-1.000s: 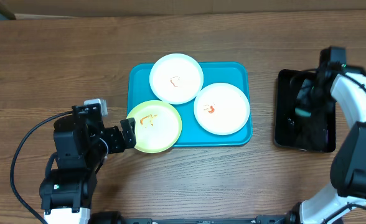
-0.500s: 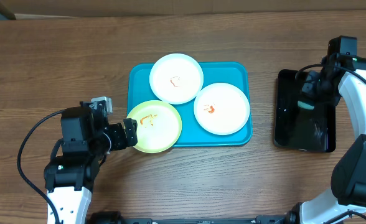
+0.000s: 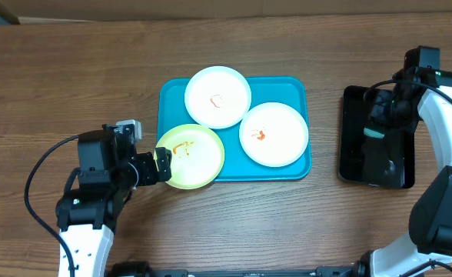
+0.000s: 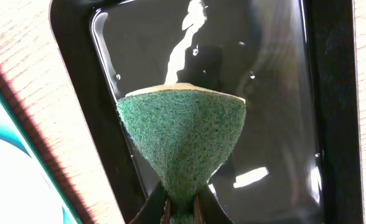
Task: Clean dirty plates on tray and stack at the side
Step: 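Move the left gripper to the edge of the yellow plate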
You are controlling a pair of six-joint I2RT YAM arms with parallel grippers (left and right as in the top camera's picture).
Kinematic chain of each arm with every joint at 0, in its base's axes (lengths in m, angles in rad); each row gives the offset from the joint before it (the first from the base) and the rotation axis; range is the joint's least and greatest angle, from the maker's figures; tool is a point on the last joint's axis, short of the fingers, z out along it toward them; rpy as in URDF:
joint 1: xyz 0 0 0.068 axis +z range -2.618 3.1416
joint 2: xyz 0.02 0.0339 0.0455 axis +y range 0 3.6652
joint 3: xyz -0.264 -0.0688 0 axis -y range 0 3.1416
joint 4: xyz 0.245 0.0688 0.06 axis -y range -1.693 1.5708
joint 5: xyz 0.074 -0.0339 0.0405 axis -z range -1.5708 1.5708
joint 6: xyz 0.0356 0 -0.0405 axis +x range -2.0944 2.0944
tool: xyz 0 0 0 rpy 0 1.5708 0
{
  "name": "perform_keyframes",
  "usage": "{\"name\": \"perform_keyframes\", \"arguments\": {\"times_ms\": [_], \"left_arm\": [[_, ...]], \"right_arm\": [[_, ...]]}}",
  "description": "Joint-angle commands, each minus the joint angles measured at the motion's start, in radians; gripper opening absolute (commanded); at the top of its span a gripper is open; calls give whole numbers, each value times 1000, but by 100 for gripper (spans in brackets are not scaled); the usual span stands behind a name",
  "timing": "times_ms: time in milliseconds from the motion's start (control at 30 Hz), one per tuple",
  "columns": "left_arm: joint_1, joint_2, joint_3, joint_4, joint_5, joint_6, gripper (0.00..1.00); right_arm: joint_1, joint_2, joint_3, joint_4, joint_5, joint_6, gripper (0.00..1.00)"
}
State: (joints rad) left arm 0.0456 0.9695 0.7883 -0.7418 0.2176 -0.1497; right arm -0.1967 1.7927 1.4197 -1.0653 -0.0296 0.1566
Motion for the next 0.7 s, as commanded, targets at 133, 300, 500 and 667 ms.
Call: {"name": "perform_keyframes", "arguments": {"times_ms": [133, 300, 500, 667], "left_arm": [[0, 75, 27, -3, 20, 23, 100], [0, 146, 27, -3, 20, 23, 98], [0, 236, 27, -3, 21, -18, 89], [0, 310, 27, 9, 79, -103, 79]], "right_arm": [[2, -18, -8, 5, -10, -8, 4], [2, -18, -8, 4, -10, -8, 4], [2, -18, -8, 0, -10, -8, 4], [2, -18, -8, -4, -10, -8, 4]]}}
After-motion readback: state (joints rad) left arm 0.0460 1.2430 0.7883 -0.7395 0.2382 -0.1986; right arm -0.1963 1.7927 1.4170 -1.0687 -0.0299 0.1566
